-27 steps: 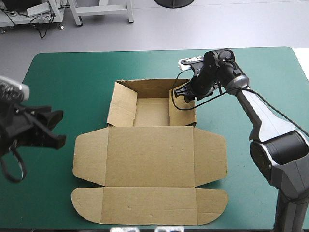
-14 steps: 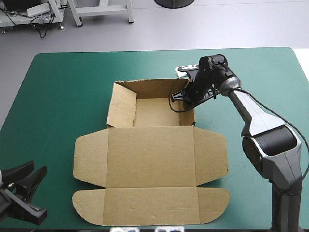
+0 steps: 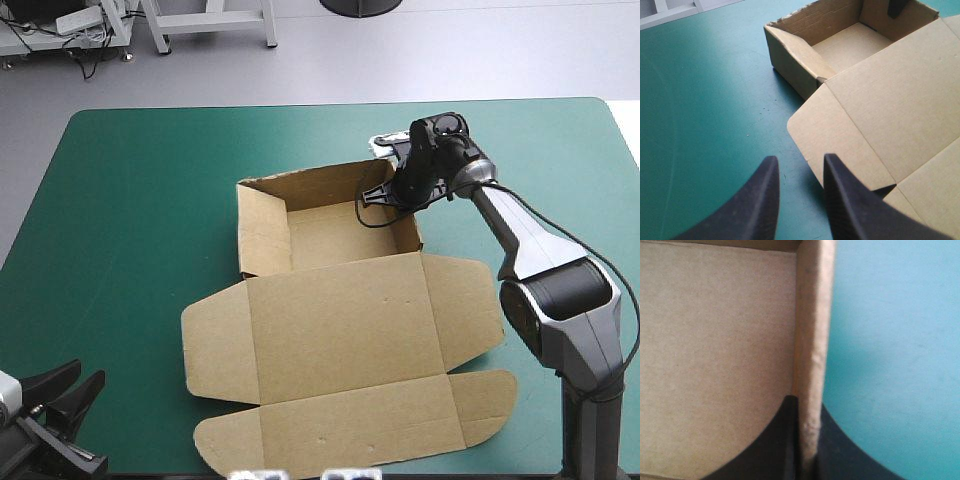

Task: Fold the box

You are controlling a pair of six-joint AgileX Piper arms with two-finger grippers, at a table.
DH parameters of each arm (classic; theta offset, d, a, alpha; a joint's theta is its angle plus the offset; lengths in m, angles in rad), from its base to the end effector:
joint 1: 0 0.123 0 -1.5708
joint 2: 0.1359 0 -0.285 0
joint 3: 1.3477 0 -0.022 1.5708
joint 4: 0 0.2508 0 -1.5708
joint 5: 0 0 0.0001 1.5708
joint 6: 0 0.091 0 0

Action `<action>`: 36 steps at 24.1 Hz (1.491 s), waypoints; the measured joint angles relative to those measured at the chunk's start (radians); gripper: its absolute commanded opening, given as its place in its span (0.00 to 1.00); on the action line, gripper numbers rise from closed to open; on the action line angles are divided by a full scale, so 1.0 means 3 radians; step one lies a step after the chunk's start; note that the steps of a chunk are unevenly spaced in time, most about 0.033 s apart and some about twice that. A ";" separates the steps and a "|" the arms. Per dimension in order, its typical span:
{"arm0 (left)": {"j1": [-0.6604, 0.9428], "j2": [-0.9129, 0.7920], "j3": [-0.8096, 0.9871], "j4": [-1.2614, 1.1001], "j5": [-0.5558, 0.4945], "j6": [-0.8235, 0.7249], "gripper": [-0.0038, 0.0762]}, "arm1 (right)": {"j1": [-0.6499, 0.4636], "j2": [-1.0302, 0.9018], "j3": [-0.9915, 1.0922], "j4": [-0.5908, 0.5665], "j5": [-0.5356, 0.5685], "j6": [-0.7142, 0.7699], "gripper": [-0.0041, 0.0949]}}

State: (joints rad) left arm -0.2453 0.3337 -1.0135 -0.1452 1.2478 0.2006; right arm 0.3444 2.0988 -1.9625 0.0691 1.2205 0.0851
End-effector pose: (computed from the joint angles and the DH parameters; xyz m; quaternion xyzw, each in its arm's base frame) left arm -0.0116 -0.0100 0.4003 0.2042 0.8282 -0.0823 0.5153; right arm 0.4254 0.1589 0.2704 -0.1210 0.9807 0.0650 0.1393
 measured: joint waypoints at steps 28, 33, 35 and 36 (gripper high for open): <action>0.0000 0.0000 0.0003 -0.0027 -0.0328 -0.0003 0.30 | -0.3206 -0.0187 0.0003 -0.0130 0.0054 -0.0613 0.22; 0.0000 0.0000 0.0003 -0.0027 -0.0337 -0.0003 0.30 | -0.3206 -0.0088 0.0003 -0.0137 0.0054 -0.0696 0.46; 0.0000 0.0000 0.0003 -0.0027 -0.0337 -0.0003 0.30 | -0.3206 -0.0088 0.0003 -0.0144 0.0054 -0.0704 0.47; 0.0000 0.0000 0.0003 -0.0027 -0.0337 -0.0003 0.30 | -0.3206 -0.0088 0.0003 -0.0144 0.0054 -0.0710 0.47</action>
State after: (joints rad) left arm -0.2453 0.3337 -1.0127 -0.1532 1.1468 0.1996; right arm -0.6173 2.0725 -1.9616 0.0260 1.2366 -0.1280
